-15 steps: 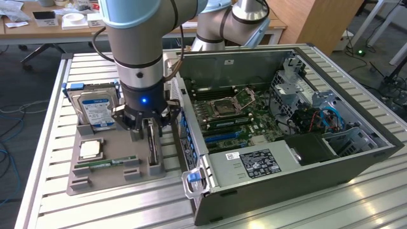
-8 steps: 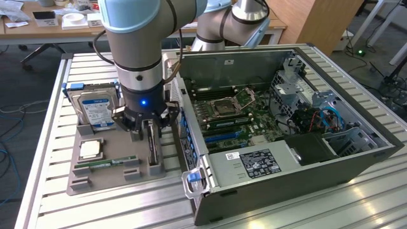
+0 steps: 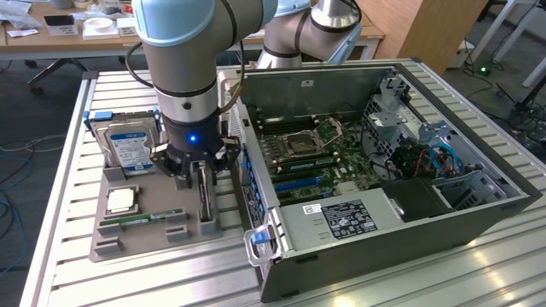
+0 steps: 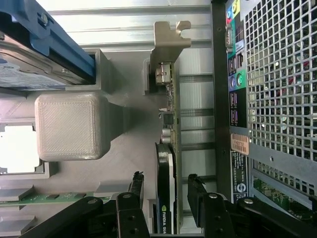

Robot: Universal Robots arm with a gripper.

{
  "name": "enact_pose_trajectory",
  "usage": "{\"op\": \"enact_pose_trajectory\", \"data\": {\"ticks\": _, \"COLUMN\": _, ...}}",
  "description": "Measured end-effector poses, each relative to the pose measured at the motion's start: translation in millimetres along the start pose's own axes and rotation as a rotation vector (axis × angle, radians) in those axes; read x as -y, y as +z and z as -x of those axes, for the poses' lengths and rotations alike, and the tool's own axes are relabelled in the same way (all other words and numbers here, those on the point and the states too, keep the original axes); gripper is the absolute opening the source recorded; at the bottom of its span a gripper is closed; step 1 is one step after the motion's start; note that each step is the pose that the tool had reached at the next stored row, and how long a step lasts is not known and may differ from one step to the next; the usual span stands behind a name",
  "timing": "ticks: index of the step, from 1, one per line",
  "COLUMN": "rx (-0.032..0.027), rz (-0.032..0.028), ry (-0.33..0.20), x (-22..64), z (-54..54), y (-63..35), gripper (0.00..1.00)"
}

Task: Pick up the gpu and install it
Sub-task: 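Pick up the gpu and move the gpu toward the slot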

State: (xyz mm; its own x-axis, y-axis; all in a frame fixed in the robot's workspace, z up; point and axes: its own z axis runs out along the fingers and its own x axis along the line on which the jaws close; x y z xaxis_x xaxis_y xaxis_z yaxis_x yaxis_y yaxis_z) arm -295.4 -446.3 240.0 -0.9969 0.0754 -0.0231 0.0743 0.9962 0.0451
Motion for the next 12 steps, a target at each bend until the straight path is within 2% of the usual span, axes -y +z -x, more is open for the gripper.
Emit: {"op": "enact_pose_trajectory", "data": {"ticks": 12, "rx": 0.0001, "rz": 0.0001, "ry": 0.0, "x": -1.0, "z": -0.2, "y": 1.8, "gripper": 0.49}}
